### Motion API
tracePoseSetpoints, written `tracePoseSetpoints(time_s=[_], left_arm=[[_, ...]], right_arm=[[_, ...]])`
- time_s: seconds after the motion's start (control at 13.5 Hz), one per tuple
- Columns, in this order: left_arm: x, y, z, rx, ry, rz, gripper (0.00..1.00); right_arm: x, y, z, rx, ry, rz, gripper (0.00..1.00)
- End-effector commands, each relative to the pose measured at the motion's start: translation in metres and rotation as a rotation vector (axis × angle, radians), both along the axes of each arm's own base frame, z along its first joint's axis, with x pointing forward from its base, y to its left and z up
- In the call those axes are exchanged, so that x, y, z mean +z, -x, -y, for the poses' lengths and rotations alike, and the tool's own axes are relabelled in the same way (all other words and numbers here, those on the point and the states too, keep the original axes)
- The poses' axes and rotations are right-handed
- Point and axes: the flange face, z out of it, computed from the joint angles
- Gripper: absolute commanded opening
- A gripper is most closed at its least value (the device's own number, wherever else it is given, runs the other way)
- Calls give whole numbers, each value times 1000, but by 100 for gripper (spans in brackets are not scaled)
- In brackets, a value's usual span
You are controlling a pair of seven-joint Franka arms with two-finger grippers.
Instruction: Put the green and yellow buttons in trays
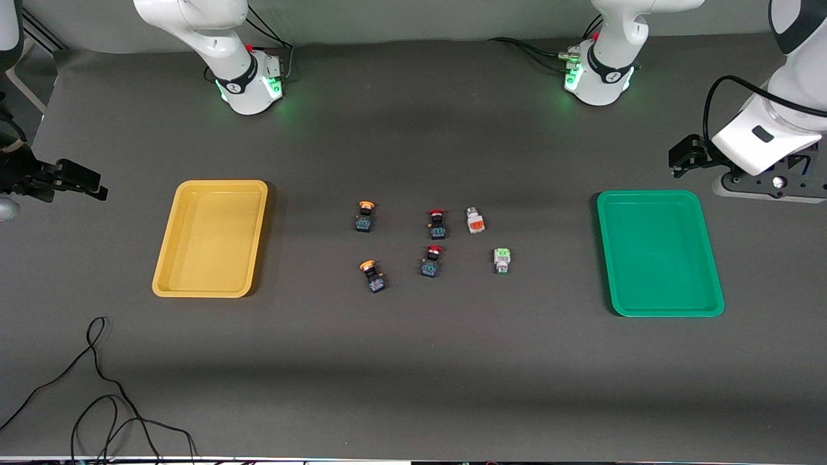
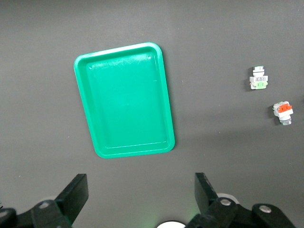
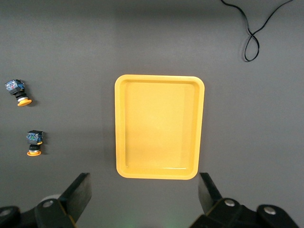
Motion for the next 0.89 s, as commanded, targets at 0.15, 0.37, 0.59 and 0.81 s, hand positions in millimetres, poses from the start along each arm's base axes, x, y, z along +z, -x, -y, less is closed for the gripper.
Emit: tracePoseSetpoints(time_s=[0.15,0.37,0.59,0.81], left_arm=[[5,0,0,-5,7,-10,100],[4,0,0,-5,7,-13,100],[3,0,-1,-1,6,-15,100],[1,-1,-1,6,7,-21,100]], right_arm=[[5,1,-5,-14,9,7,100],[4,0,-7,-11,9,6,100],[0,0,-7,10,9,-3,100],[-12,4,-25,33,7,-32,100]])
